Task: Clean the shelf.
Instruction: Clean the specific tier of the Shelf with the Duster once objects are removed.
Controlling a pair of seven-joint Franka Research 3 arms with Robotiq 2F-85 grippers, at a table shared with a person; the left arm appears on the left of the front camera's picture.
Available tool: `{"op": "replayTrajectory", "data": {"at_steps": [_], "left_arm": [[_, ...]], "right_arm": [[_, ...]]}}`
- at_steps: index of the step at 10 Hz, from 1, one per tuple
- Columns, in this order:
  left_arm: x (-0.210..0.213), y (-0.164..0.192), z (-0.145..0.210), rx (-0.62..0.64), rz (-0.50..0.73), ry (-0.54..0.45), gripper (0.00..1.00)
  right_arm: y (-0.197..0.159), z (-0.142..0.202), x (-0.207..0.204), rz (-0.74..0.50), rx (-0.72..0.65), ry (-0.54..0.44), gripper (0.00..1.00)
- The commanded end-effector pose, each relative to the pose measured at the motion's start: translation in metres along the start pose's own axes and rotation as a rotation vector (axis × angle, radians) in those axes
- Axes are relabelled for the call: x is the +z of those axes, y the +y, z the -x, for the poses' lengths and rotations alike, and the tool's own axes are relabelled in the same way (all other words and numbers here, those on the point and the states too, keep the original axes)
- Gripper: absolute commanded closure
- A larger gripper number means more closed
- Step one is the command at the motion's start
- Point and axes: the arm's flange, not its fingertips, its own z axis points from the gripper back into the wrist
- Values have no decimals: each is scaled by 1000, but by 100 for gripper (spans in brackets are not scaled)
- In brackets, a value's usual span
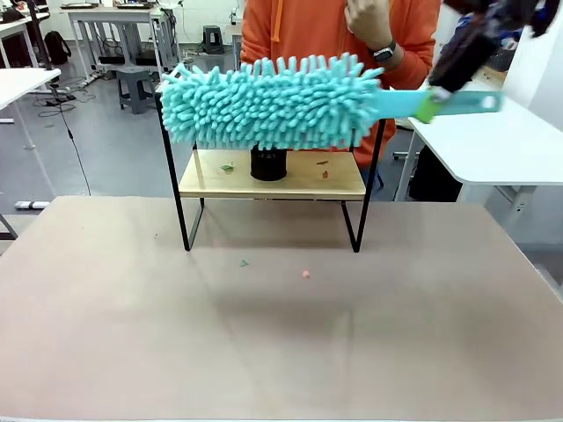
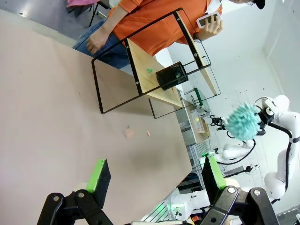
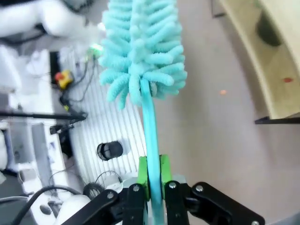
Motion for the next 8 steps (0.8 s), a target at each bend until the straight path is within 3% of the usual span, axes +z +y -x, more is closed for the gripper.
{"op": "replayTrajectory", "data": {"at_steps": [1,3,5,8], "left_arm": [[-2,-1,0,-19,14,-10,0],[-2,-1,0,-19,14,-10,0],[-2,-1,0,-19,14,-10,0],[-2,-1,0,-19,14,-10,0]], "right_arm": [[-3,23,4,-87,24,-84,100],[-6,34,0,-123,16,-105,100],[-4,65,18,-156,-38,-210,100],[5,218,53,-85,-337,-577,100]]}}
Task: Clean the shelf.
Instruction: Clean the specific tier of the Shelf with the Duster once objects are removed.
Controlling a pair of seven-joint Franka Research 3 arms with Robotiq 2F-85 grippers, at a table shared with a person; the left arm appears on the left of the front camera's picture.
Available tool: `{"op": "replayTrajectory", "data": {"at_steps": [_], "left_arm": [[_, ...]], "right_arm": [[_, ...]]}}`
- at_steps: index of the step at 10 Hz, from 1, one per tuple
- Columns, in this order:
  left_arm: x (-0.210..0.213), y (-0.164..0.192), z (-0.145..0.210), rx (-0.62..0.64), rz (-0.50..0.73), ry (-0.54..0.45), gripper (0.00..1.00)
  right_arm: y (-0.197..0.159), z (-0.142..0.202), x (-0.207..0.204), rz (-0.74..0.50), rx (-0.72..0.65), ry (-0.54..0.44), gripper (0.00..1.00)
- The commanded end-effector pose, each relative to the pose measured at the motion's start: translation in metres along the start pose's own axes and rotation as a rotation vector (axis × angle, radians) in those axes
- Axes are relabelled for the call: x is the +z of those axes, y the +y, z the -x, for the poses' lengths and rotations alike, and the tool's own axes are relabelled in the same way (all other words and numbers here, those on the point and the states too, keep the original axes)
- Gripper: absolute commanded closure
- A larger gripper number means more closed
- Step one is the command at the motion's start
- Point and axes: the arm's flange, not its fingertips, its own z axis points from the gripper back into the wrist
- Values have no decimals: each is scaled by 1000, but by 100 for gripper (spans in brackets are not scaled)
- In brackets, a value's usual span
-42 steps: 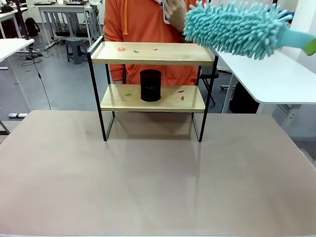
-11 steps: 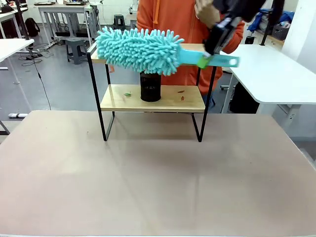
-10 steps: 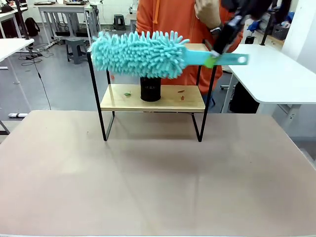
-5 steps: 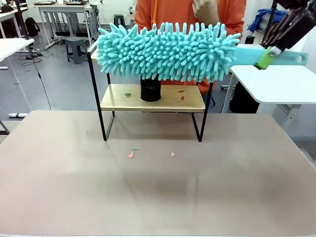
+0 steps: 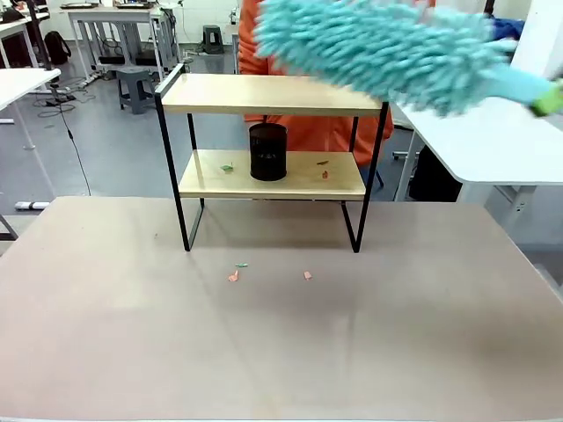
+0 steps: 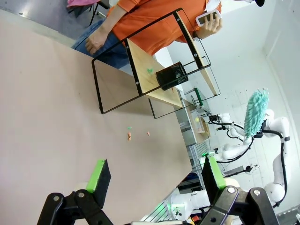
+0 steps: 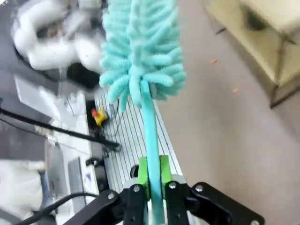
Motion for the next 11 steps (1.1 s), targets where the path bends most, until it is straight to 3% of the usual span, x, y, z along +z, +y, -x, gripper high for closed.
{"op": "replayTrajectory", "data": {"at_steps": [1,2,4,6,7,8,11], "left_arm": [[-2,-1,1,-18,15,-10,0],[-2,-1,1,-18,15,-10,0],[-2,-1,1,-18,15,-10,0],[-2,-1,1,-18,15,-10,0],[-2,-1,1,-18,15,-10,0],[-2,-1,1,-18,15,-10,0],[-2,-1,1,-18,15,-10,0]], "right_arm": [[-7,97,31,28,-180,-316,100],[-11,151,32,46,-292,-423,100],[-19,214,9,51,-503,-555,100],[-47,236,-20,11,-715,-550,100],[-61,224,-33,40,-826,-459,100],[-41,260,-5,26,-624,-535,100],[-41,260,-5,26,-624,-535,100]]}}
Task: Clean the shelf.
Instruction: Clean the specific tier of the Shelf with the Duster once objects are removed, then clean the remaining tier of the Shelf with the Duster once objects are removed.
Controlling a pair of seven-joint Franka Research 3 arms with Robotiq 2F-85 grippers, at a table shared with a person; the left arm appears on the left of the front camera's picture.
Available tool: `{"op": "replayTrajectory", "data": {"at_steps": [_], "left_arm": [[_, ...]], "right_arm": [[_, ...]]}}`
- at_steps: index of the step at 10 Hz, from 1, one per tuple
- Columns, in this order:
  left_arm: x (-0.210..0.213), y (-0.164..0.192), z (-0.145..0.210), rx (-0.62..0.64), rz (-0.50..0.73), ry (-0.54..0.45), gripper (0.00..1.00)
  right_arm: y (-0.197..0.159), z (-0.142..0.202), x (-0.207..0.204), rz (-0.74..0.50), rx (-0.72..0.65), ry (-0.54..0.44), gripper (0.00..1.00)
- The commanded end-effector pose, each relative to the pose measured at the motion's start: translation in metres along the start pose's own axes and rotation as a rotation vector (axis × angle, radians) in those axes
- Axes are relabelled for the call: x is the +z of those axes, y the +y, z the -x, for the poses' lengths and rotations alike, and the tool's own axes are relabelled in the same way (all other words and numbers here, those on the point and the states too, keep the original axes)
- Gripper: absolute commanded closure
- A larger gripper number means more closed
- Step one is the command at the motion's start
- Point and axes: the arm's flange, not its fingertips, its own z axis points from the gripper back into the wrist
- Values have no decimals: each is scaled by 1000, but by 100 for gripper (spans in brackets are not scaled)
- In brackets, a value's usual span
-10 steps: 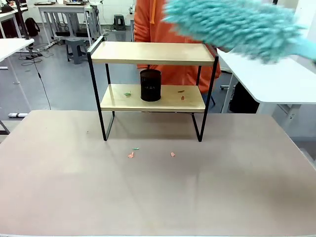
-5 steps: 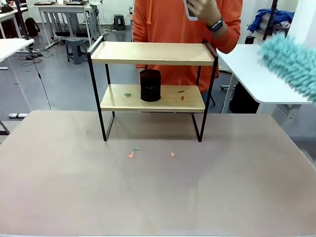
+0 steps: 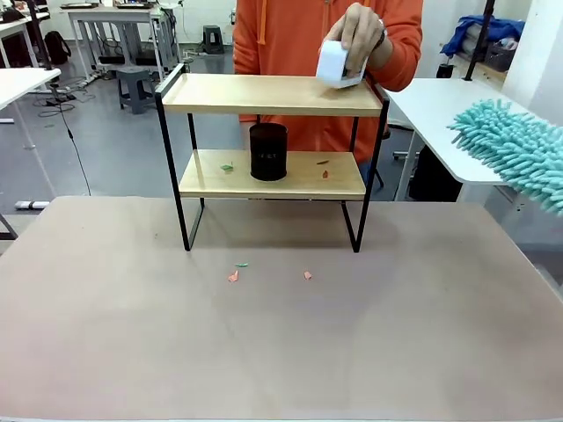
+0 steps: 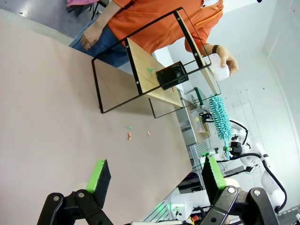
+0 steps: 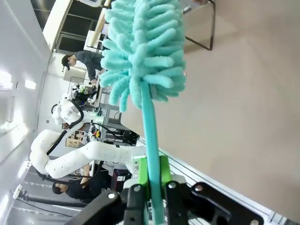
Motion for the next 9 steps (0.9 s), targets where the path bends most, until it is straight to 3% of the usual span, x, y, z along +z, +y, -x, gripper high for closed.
{"op": "replayTrajectory", "data": {"at_steps": [1,9], "left_arm": [[-1,-1,1,-19,16,-13,0],[-1,-1,1,-19,16,-13,0]], "right_arm": [[1,-1,3,-17,34,7,100],[1,-1,3,-17,34,7,100]]}}
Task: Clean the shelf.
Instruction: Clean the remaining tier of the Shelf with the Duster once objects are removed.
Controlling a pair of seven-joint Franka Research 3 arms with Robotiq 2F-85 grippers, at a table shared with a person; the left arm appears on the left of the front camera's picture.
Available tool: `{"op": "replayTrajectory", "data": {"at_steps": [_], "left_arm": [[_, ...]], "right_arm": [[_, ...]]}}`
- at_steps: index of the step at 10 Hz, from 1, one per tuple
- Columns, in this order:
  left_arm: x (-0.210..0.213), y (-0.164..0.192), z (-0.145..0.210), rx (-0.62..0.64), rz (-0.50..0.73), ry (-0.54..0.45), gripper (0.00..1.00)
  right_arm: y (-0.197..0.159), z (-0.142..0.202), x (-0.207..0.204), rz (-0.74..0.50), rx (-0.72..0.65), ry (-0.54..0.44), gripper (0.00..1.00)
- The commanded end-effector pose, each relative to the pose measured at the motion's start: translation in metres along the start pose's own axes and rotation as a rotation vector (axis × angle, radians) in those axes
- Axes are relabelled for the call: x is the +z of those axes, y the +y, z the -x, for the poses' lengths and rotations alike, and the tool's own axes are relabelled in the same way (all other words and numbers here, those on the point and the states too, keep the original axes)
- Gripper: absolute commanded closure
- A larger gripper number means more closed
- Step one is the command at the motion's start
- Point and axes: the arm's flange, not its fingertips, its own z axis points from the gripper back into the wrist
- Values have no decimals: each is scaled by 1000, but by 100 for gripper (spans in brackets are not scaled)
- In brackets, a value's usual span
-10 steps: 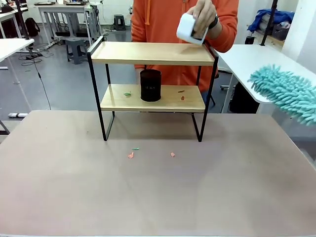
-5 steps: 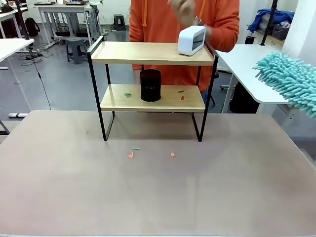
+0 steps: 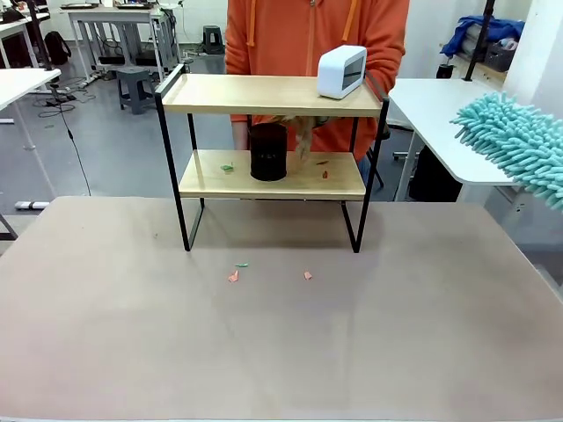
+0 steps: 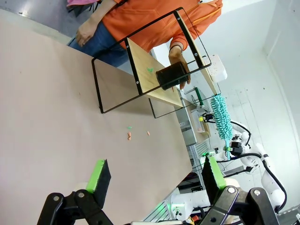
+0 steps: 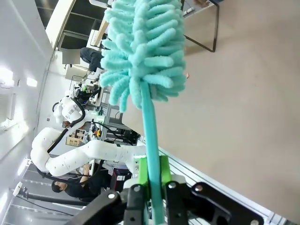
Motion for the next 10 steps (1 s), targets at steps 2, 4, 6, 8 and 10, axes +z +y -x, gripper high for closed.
{"op": "replayTrajectory", "data": {"at_steps": [2,4,6,8,10], "left_arm": [[-1,-1,1,-19,16,-13,0],[-1,-1,1,-19,16,-13,0],[-1,-1,1,-19,16,-13,0],[-1,-1,1,-19,16,-13,0],[-1,-1,1,-19,16,-13,0]], "right_arm": [[0,-1,1,-11,23,6,100],[0,-1,1,-11,23,6,100],[0,-1,1,-11,23,6,100],[0,0,0,0,0,0,87],[23,14,18,-1,42,82,87]]}}
